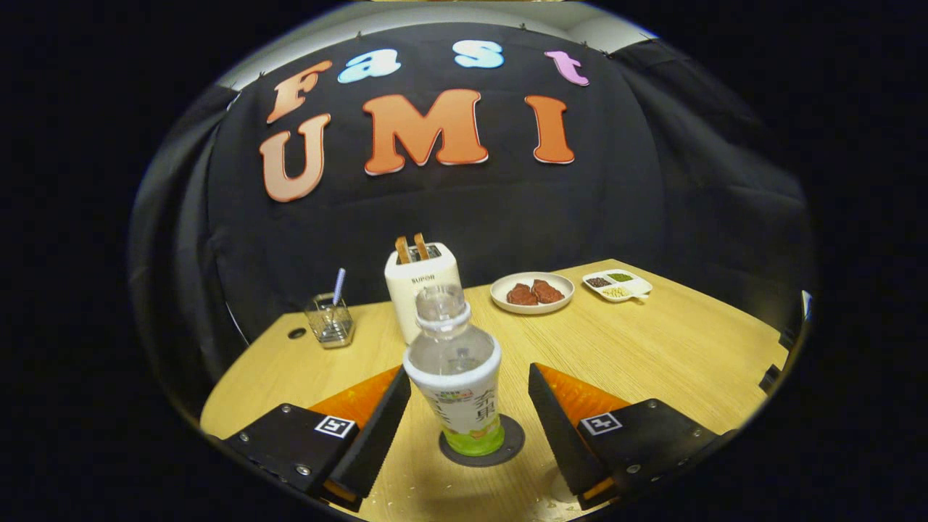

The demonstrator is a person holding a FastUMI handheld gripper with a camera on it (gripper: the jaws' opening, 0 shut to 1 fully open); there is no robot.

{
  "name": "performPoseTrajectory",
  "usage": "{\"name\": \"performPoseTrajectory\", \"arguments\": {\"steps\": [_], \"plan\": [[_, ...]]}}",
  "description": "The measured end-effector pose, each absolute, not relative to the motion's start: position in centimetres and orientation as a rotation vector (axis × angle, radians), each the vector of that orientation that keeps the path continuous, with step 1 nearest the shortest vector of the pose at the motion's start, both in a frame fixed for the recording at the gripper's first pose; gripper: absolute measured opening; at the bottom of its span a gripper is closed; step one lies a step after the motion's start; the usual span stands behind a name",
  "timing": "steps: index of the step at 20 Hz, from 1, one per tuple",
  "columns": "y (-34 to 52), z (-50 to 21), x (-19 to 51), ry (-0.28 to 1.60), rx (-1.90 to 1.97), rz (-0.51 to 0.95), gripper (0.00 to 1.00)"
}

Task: Take the bottle from table, then pour the juice into the cup, finally place the bottle on the coaster

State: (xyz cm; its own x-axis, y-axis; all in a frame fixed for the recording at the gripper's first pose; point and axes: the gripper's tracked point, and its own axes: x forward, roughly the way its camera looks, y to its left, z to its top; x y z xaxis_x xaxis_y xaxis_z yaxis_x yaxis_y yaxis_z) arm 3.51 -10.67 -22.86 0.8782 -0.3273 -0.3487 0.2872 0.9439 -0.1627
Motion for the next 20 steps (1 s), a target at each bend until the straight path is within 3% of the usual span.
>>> {"name": "performPoseTrajectory", "arguments": {"steps": [11,20], "plan": [[-3.4,-6.9,-3.3,0.236,-0.289,-0.368,0.97],[12.7,-4.4,-8.3,0.212,-0.209,-0.056,0.96]]}}
